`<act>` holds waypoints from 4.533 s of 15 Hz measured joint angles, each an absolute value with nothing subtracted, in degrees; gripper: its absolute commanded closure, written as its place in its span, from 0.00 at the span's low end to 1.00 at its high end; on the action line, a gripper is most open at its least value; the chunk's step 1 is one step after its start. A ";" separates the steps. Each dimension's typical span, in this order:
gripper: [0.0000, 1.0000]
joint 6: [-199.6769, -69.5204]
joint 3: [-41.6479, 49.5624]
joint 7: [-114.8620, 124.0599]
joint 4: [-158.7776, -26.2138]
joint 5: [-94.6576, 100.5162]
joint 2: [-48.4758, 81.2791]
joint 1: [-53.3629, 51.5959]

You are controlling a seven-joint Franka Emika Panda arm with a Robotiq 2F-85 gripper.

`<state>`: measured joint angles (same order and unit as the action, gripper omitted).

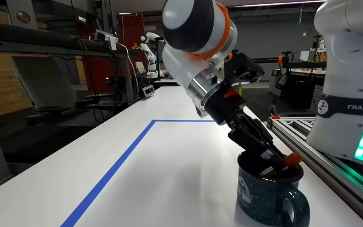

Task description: Take the marker out of the mug.

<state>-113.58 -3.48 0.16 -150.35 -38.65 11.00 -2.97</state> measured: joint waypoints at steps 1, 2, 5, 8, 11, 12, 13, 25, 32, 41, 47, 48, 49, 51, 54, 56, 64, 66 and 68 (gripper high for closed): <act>0.95 -112.37 -3.14 0.20 -150.25 -38.66 10.40 -2.68; 0.95 -110.68 -2.73 0.21 -150.09 -38.67 9.64 -2.22; 0.95 -103.53 -0.97 0.21 -149.18 -38.67 6.87 -0.29; 0.95 -97.82 1.32 0.20 -148.04 -38.98 4.03 1.71; 0.95 -97.59 3.13 0.23 -147.83 -39.12 0.78 3.06; 0.95 -99.03 3.44 0.48 -148.01 -38.90 -0.42 3.23; 0.95 -101.59 3.52 1.01 -148.46 -38.43 -1.55 3.24; 0.95 -145.51 1.96 10.05 -157.95 -31.28 1.91 2.70; 0.55 -158.54 0.02 13.76 -157.86 -31.03 11.36 1.43; 0.00 -151.85 -1.64 15.78 -156.89 -30.98 11.15 0.95; 0.00 -142.85 0.75 21.23 -156.73 -19.93 1.42 0.98; 0.00 -142.26 1.15 22.79 -156.72 -15.66 -0.34 1.01; 0.00 -141.15 1.30 24.04 -156.68 -11.30 -2.12 1.08; 0.00 -137.15 1.07 25.22 -156.52 -3.30 -5.73 1.20; 0.00 -130.35 -0.81 25.49 -155.72 5.21 -10.77 1.21; 0.00 -127.63 -2.82 25.60 -155.25 9.69 -14.14 1.20; 0.00 -126.81 -5.64 25.78 -155.91 15.55 -20.98 1.30; 0.00 -126.81 -5.66 25.78 -156.00 15.58 -20.98 1.38; 0.00 -126.81 -5.66 25.78 -156.00 15.60 -20.98 1.42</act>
